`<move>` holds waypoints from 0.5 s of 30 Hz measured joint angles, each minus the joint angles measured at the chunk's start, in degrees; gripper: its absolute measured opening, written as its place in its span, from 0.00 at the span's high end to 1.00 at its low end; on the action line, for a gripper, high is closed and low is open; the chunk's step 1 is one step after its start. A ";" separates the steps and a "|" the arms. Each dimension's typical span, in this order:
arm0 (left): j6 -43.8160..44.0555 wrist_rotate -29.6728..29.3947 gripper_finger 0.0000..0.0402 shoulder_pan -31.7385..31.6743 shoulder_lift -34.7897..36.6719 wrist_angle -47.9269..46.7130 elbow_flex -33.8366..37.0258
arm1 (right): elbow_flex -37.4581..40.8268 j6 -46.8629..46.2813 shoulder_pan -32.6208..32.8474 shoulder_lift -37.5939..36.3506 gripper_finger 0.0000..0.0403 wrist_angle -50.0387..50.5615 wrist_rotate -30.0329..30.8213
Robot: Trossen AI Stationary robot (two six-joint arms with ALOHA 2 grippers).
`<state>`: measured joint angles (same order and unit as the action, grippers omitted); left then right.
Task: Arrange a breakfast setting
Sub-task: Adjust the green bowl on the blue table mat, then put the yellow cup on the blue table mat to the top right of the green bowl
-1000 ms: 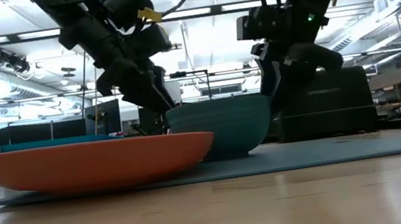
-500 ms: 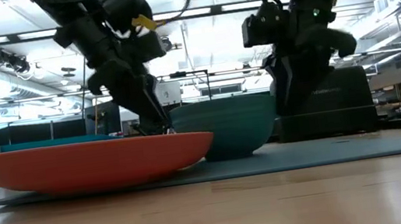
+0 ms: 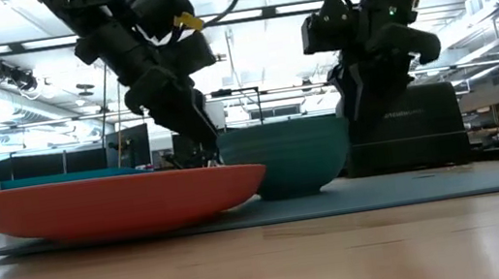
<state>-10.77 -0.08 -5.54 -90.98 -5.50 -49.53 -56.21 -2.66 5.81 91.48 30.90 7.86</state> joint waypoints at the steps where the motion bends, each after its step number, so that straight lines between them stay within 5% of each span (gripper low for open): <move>1: -0.09 0.00 0.64 0.00 -0.02 -0.24 -0.13 | -0.02 0.02 0.00 -0.70 0.50 0.05 0.02; 8: -0.63 -0.37 0.64 -0.79 2.79 -13.34 -4.41 | -0.06 -4.36 0.21 -8.97 0.50 8.77 2.94; 15: 1.76 4.72 0.64 2.39 9.95 -18.48 -6.55 | -3.94 -25.36 6.49 -17.77 0.50 21.69 2.32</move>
<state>-9.00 4.64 -3.15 -81.03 -23.98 -56.07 -60.14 -28.02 12.30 73.71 52.59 10.17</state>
